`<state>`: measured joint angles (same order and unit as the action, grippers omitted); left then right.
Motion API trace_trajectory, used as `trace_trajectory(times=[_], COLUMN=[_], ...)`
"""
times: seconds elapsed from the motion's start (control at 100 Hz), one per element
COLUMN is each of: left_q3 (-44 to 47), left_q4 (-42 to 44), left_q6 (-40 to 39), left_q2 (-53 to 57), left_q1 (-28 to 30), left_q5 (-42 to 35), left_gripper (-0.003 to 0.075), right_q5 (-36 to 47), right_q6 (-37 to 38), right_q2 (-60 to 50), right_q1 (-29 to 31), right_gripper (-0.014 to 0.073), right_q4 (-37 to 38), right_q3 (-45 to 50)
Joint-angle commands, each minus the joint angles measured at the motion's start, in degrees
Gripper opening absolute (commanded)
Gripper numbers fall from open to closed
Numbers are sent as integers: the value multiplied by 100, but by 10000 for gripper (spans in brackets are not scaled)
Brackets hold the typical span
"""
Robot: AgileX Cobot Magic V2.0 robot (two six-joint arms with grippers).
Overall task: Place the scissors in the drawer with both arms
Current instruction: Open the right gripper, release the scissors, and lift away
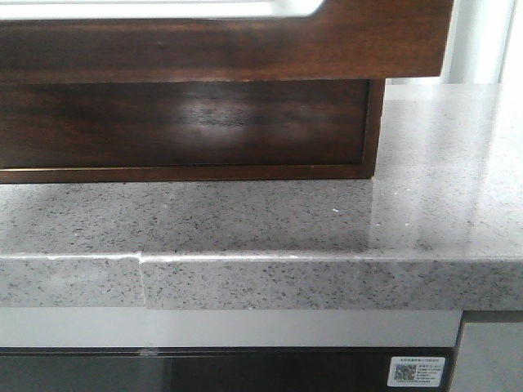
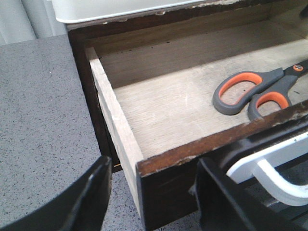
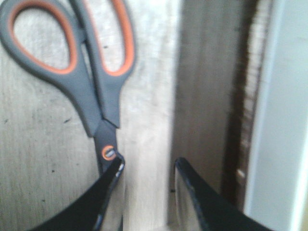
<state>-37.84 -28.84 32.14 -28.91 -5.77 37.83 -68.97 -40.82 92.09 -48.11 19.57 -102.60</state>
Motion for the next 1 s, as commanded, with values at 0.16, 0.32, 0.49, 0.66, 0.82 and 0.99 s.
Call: trace_trajectory(times=[0.16,0.32,0.49,0.66,0.82,0.99], left_q3=[-200,-200,-200,-200,-200,-200], left_q4=[-184,-184,-184,-184,-184,-184], left_q6=[-36,-36,-36,-36,-36,-36], left_q2=[-29,-29,-29,-29,-29,-29], left_q1=[-40,-40,-40,-40,-40,-40], left_q5=[-411,-411,-411,-411,-411,-411], left_gripper=[367,367,367,367,367,366], right_q5=[-279,-357,254,1706,2922,3668], right_q6=[1155,2237,3334,4192,4758,4784], right_q2=[-890,-1459,-2257,-3277,-4269,-5131], right_q1=[181,908,2011,2832,3194,3220], right_gripper=[230,230,230,230,230,230], right_q4=[236,45,-904,-1001,-1001,-977], right_q3=[-414,-261,660,2324,4008,5559])
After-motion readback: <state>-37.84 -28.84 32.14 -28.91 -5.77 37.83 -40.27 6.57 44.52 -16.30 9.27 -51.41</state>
